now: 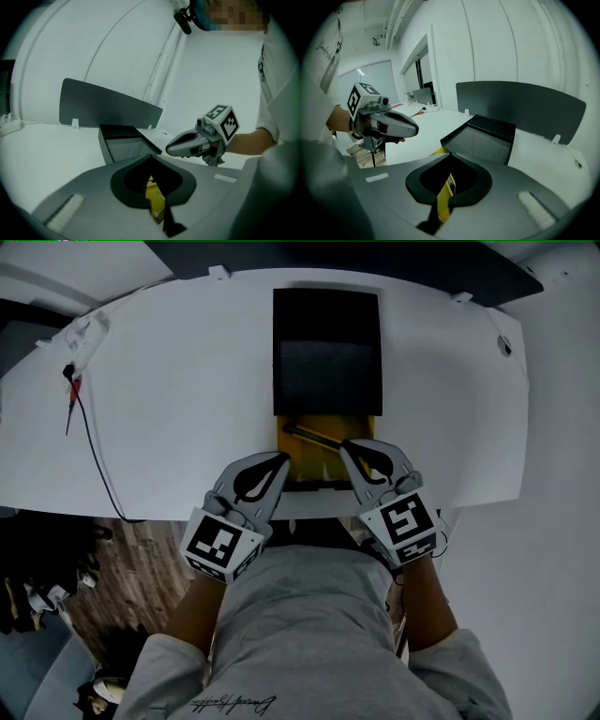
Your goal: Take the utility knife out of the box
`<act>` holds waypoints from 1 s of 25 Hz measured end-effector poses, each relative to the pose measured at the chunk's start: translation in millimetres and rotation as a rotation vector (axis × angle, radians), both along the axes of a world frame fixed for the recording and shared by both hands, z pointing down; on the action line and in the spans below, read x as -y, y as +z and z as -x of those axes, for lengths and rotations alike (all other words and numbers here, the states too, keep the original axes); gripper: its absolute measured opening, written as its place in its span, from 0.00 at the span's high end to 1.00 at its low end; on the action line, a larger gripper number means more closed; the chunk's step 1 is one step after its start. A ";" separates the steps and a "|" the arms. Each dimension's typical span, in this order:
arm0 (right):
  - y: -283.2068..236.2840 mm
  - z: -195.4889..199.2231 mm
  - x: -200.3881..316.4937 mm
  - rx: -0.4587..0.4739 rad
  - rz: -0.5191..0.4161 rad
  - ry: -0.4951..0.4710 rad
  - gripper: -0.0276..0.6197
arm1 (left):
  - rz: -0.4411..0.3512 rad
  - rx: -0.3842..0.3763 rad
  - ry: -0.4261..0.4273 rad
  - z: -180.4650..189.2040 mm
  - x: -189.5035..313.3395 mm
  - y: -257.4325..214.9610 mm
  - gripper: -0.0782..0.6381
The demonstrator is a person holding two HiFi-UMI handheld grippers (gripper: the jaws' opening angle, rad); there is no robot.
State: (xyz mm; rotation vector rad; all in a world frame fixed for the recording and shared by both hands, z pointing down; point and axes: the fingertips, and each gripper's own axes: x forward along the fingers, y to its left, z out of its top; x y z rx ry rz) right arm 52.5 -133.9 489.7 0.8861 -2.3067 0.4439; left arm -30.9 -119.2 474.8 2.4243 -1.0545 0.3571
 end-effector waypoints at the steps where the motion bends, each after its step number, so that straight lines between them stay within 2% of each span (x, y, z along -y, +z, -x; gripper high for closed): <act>1: 3.4 0.6 -0.4 -0.005 0.008 -0.008 0.93 | 0.002 0.002 0.001 0.3 0.2 1.7 0.89; 7: 28.1 5.1 -6.3 -0.050 0.080 -0.086 0.93 | 0.015 0.010 0.004 0.6 1.7 11.1 0.89; 10: 41.0 8.1 -8.5 -0.084 0.106 -0.118 0.88 | 0.017 0.006 0.005 -0.4 3.5 13.5 0.89; 18: 71.0 10.3 -11.9 -0.191 0.139 -0.183 0.79 | 0.035 0.001 0.009 -1.6 0.1 21.8 0.89; 25: 96.7 13.3 -13.4 -0.312 0.152 -0.267 0.77 | 0.059 0.003 -0.003 2.5 -2.8 31.3 0.89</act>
